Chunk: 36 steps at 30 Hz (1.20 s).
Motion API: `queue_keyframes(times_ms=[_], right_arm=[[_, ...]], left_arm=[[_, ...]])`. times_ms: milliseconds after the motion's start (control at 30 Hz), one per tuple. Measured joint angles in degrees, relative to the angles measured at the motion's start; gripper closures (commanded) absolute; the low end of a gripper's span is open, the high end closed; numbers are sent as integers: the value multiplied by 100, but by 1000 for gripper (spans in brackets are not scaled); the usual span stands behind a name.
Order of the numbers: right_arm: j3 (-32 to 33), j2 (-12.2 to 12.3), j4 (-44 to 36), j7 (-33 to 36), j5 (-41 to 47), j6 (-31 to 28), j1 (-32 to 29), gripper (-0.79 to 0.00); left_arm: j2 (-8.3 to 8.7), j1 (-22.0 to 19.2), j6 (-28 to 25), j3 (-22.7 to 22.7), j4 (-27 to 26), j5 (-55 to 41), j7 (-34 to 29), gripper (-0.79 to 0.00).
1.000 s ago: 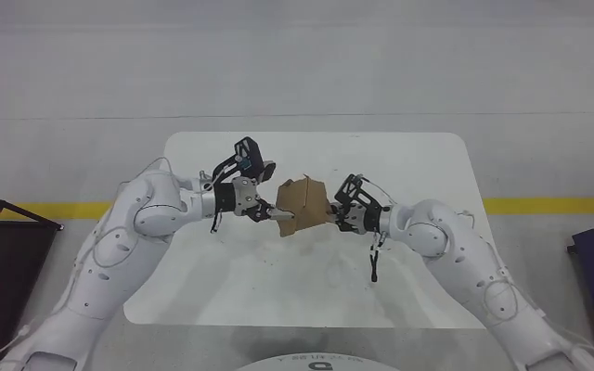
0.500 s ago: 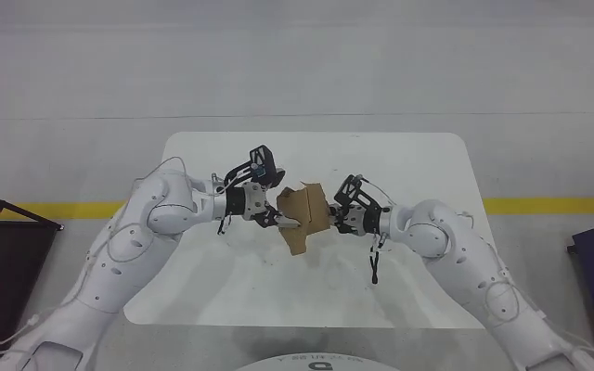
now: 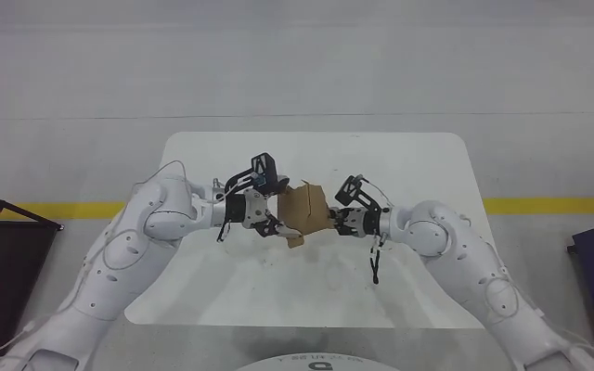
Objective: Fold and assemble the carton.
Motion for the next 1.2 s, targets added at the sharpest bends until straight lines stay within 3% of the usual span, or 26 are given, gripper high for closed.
queue_keyframes(times_ms=[433, 467, 533, 767, 1033, 1167, 1200], right_arm=[[-102, -51, 238, 269, 579, -19, 135, 0], [-116, -56, 238, 274, 591, -25, 144, 0], [-139, -64, 242, 287, 636, -40, 152, 0], [-176, -78, 227, 230, 566, -121, 184, 0], [-145, -73, 179, 120, 448, -159, 147, 0], [-127, -67, 123, 74, 364, -179, 109, 0], [-127, -66, 108, 69, 340, -179, 102, 0]], left_arm=[[38, 12, 329, 119, -308, -236, -326, -782], [38, 8, 438, 127, -312, -197, -347, -677], [34, 5, 561, 147, -311, -141, -340, -563], [23, -29, 738, 203, -267, -44, -248, -339], [1, -105, 823, 340, -158, 53, -259, -326], [-7, -149, 849, 383, -116, 84, -248, -425], [-8, -156, 853, 389, -107, 84, -247, -413]])
